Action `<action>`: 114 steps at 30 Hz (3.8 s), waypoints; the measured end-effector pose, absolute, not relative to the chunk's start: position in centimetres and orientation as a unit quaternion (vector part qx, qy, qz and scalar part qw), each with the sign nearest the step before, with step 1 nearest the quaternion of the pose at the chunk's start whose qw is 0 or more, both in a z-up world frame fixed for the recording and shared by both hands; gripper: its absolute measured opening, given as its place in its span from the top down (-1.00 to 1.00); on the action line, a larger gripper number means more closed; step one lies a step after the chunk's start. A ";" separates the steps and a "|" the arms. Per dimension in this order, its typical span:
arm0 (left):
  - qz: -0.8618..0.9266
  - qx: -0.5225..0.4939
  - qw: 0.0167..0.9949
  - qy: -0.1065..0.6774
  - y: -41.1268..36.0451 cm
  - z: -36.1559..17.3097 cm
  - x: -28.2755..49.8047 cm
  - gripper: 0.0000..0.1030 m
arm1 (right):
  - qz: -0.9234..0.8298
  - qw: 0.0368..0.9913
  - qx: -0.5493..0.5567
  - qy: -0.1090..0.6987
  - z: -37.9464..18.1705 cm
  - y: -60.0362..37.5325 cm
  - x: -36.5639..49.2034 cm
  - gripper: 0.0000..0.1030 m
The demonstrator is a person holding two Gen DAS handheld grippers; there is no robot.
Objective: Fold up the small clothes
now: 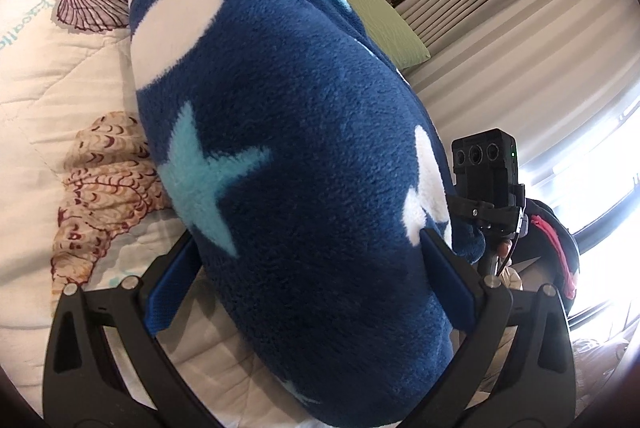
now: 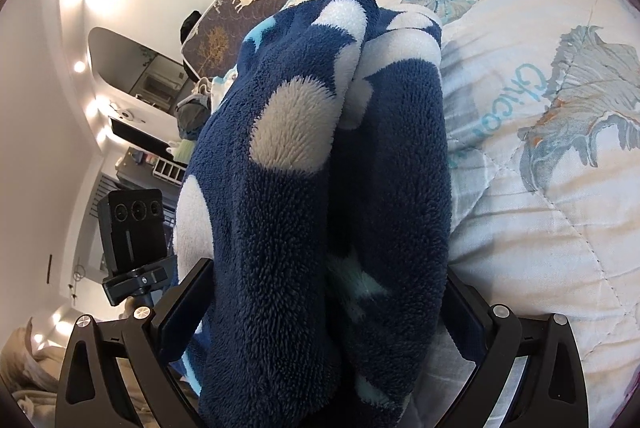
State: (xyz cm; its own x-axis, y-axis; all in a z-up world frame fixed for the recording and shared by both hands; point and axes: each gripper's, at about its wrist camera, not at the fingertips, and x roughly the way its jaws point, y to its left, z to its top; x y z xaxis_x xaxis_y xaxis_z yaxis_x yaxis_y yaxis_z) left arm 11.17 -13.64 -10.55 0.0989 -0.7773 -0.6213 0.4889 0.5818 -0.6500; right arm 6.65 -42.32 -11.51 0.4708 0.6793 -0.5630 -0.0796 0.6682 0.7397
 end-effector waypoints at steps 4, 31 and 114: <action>-0.443 -0.166 0.707 0.525 -13.3 -11.8 11.9 -1.00 | 0.242 0.793 0.328 0.452 -11.5 -42.3 6.7 -1.00; -0.455 -0.158 0.755 0.446 -11.9 -5.7 10.2 -0.66 | 0.237 0.848 0.296 0.371 -4.9 -40.6 3.3 -0.40; -0.299 -0.065 0.907 0.287 -19.7 -3.1 31.3 -0.86 | -0.091 0.928 0.226 0.283 -3.5 -53.0 31.3 -0.65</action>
State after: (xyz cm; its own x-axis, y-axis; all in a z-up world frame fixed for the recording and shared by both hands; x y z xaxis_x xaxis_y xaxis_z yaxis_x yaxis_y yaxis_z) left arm 31.31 -19.69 -3.13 0.6556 -0.5807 -0.4826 0.5055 0.8123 -0.2908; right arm 31.26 -53.01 -3.46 0.8234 -0.0410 -0.5660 0.2970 0.8810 0.3683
